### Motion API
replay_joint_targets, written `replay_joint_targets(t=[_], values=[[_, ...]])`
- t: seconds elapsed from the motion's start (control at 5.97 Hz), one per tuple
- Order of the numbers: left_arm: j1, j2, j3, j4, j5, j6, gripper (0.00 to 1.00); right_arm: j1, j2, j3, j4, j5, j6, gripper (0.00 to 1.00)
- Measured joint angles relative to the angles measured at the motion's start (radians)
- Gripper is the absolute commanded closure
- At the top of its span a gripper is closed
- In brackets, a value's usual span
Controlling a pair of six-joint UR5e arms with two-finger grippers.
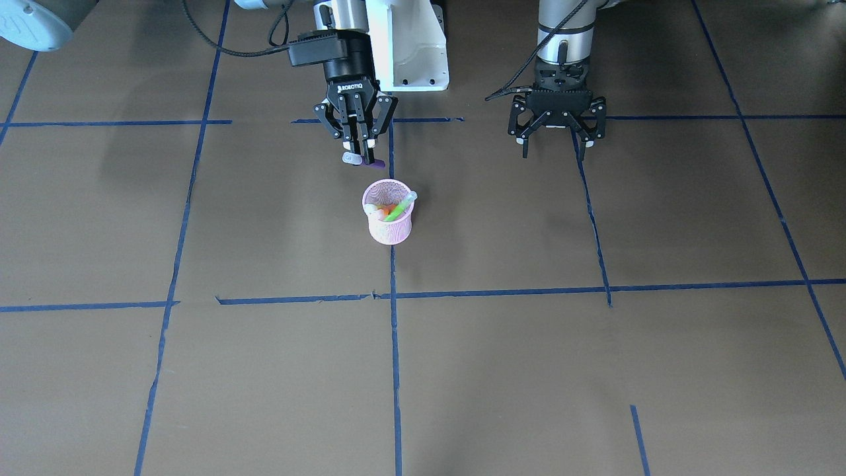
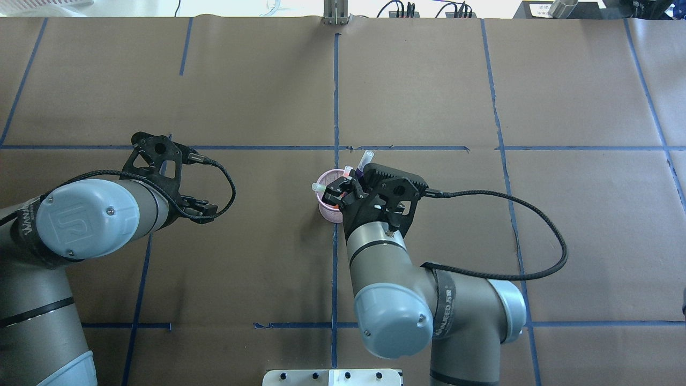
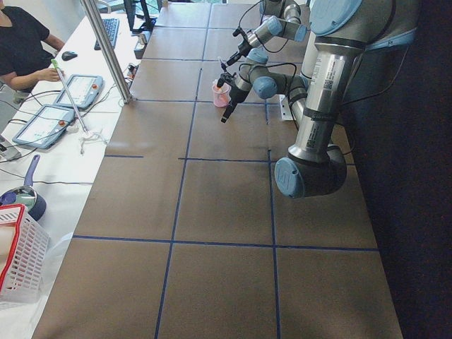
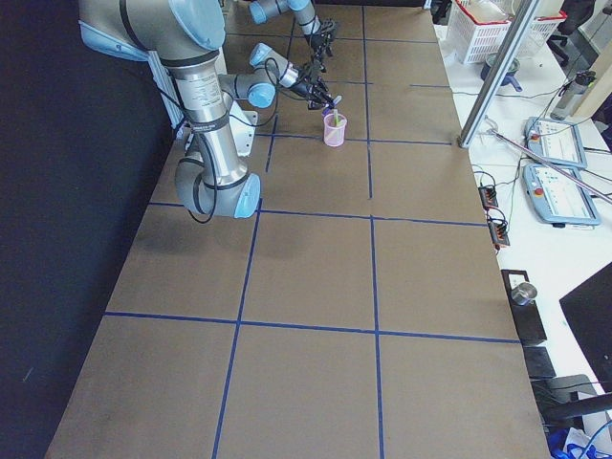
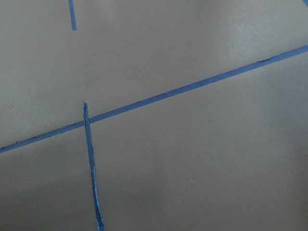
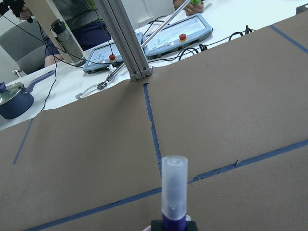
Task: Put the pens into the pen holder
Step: 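Carry the purple marker with the right gripper and release it into the cup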
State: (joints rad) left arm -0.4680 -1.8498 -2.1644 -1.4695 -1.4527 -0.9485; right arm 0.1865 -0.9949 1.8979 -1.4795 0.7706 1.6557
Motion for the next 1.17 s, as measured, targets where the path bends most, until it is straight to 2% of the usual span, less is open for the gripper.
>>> replay_joint_targets(t=[0.17, 0.67, 1.0, 1.17], values=[[0.000, -0.002, -0.001, 0.000, 0.000, -0.002, 0.00, -0.011, 0.003, -0.032, 0.000, -0.058, 0.000, 0.99], [0.000, -0.002, -0.004, -0.001, 0.001, -0.004, 0.00, -0.020, 0.029, -0.100, 0.002, -0.104, 0.005, 0.96], [0.000, 0.000, -0.005, -0.002, 0.002, -0.004, 0.00, -0.028, 0.038, -0.133, 0.002, -0.109, 0.008, 0.01], [0.000, 0.000, -0.005, -0.002, 0.001, -0.004, 0.00, -0.033, 0.039, -0.149, 0.001, -0.110, 0.009, 0.01]])
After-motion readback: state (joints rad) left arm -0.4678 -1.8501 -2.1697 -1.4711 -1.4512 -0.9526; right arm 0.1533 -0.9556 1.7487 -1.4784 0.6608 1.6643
